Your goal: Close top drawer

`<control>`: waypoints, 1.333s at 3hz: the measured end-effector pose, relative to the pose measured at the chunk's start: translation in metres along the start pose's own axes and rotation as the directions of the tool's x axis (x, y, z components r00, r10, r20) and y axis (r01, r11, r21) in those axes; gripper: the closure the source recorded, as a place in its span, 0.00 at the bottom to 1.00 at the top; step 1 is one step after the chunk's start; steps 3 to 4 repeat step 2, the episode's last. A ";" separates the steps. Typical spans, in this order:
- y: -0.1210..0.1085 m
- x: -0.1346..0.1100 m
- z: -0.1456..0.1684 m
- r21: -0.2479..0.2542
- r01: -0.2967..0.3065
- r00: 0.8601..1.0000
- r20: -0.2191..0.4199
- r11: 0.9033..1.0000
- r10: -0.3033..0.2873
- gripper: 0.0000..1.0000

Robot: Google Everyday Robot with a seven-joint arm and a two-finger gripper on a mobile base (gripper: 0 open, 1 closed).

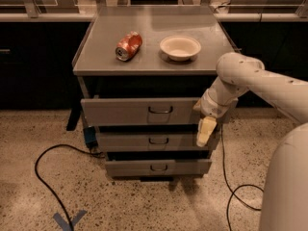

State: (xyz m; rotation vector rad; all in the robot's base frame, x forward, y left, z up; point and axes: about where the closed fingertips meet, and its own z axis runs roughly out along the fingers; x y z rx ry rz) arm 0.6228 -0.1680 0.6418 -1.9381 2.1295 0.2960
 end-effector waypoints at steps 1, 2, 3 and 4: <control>-0.041 -0.017 -0.009 0.024 0.027 0.999 0.028 0.999 -0.028 0.00; -0.037 -0.016 -0.009 0.024 0.027 0.999 0.028 0.999 -0.028 0.00; -0.037 -0.016 -0.009 0.024 0.027 0.999 0.028 0.999 -0.028 0.00; -0.037 -0.016 -0.009 0.024 0.027 0.999 0.028 0.999 -0.028 0.00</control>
Offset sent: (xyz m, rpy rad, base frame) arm 0.1151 0.0310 0.0361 0.0800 -0.0643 0.0497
